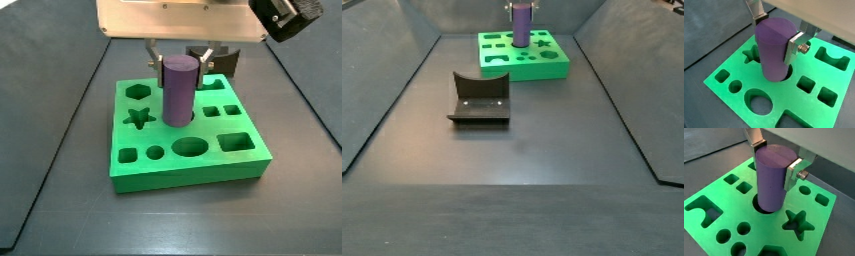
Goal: Insert the round object.
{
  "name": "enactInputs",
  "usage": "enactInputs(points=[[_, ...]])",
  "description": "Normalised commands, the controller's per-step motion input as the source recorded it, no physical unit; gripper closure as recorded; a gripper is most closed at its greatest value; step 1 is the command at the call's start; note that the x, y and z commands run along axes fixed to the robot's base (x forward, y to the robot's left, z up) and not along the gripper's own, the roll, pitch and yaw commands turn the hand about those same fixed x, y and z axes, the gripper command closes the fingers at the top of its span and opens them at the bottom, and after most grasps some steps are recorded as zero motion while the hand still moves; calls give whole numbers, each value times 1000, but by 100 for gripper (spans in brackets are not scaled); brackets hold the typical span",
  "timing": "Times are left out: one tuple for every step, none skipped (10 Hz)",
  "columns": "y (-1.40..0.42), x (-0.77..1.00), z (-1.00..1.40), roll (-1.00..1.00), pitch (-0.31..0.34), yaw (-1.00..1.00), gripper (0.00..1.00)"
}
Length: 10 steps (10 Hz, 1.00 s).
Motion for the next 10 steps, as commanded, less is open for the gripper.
enactInputs(points=[[149,0,-526,77,20,-6,100],[240,-11,-557,120,0,0,100],[217,163,-537,221,50,34,100],[86,320,-629,216,49,91,100],[-6,274,-934,69,0,123,100],[-134,83,-1000,99,-60,126,100],[-174,0,-991,113,-86,117,100],[-157,-54,-891,26,-126,57,100],[0,-23,-583,-193,-121,0,100],[-163,0,-234,4,-47,3,100]])
